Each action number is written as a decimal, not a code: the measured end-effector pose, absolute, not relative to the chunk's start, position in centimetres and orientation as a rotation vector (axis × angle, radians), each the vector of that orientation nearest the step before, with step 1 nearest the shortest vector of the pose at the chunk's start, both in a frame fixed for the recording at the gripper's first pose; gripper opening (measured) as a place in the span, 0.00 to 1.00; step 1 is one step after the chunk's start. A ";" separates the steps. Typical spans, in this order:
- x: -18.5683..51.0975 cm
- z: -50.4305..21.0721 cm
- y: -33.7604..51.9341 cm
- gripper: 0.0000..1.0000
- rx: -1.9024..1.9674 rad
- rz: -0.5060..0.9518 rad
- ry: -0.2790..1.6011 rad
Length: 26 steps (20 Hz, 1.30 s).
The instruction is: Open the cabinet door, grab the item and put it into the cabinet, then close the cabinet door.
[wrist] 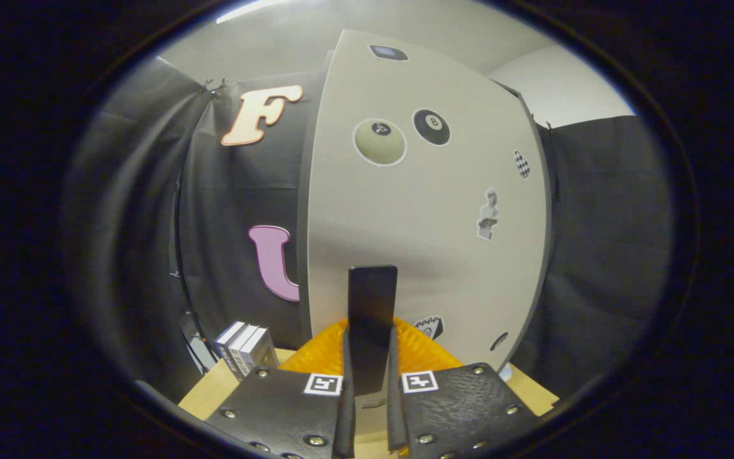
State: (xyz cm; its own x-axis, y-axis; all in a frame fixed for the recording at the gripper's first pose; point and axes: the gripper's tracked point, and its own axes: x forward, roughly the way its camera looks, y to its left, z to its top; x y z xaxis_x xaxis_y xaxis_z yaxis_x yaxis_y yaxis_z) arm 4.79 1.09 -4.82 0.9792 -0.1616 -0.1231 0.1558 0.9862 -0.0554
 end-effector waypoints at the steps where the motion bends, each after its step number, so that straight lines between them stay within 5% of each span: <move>1: 4.4 -4.7 0.9 0.20 -0.039 -0.172 0.130; 26: -10.8 -3.4 -11.5 0.19 -0.100 -0.411 0.117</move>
